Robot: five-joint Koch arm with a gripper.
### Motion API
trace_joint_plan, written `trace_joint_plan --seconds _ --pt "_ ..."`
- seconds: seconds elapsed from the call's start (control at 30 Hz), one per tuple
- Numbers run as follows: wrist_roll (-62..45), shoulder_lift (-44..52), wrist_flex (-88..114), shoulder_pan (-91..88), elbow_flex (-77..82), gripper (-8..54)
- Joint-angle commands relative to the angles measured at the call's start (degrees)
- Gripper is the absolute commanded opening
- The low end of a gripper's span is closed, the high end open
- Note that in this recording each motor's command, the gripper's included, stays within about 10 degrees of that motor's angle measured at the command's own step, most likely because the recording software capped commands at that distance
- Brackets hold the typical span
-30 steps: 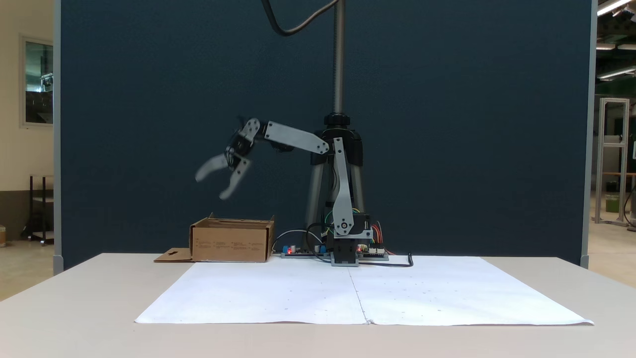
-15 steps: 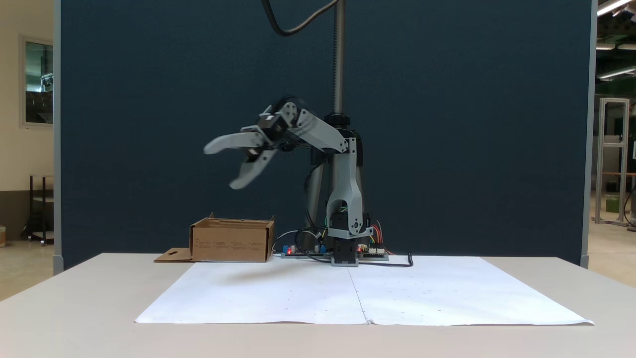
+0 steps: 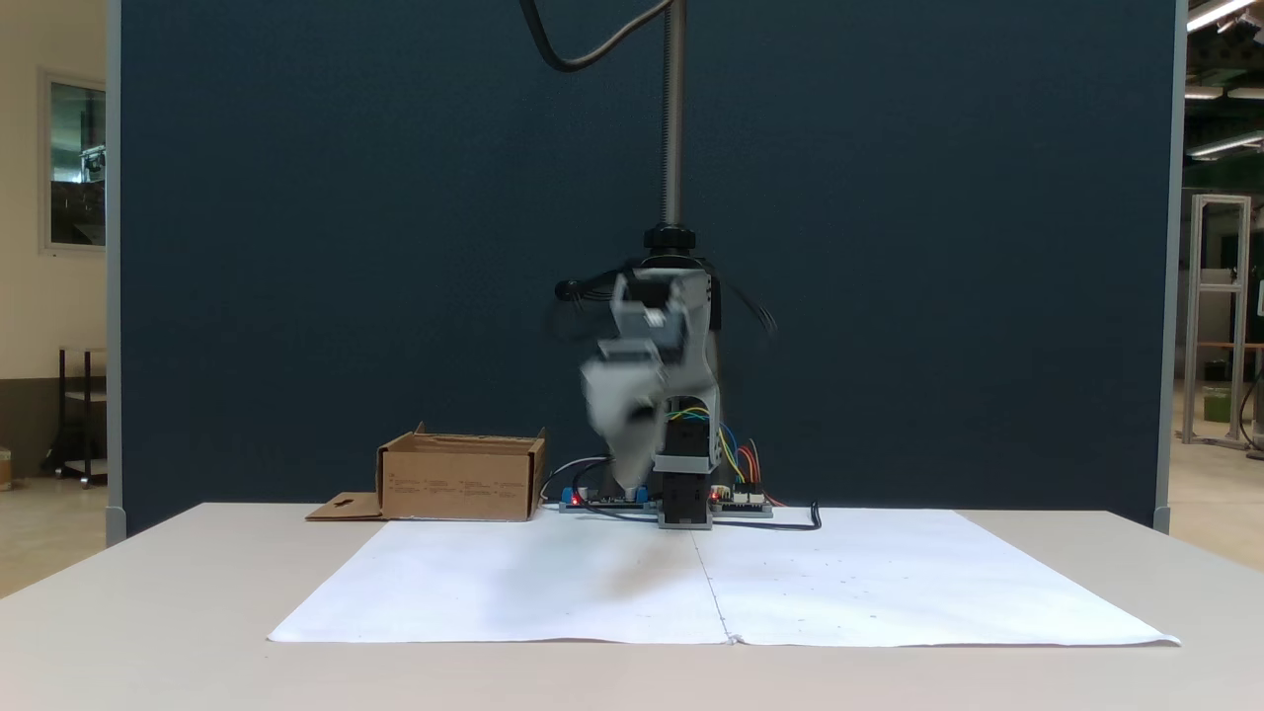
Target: Grasp a green dice and put it in the bin.
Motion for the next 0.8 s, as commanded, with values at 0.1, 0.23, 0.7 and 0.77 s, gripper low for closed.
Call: trace_joint_plan --seconds 0.1,0.23,0.7,0.77 --pt "-3.25 7.47 -16.24 -5.89 12.74 44.2" --pt "-5.19 14.15 -26.08 -8.61 27.42 43.9" --pt "-9.05 36.83 -52.98 -9.05 56.69 43.0" --pt "-9.14 39.55 -56.93 -8.96 59.85 43.0"
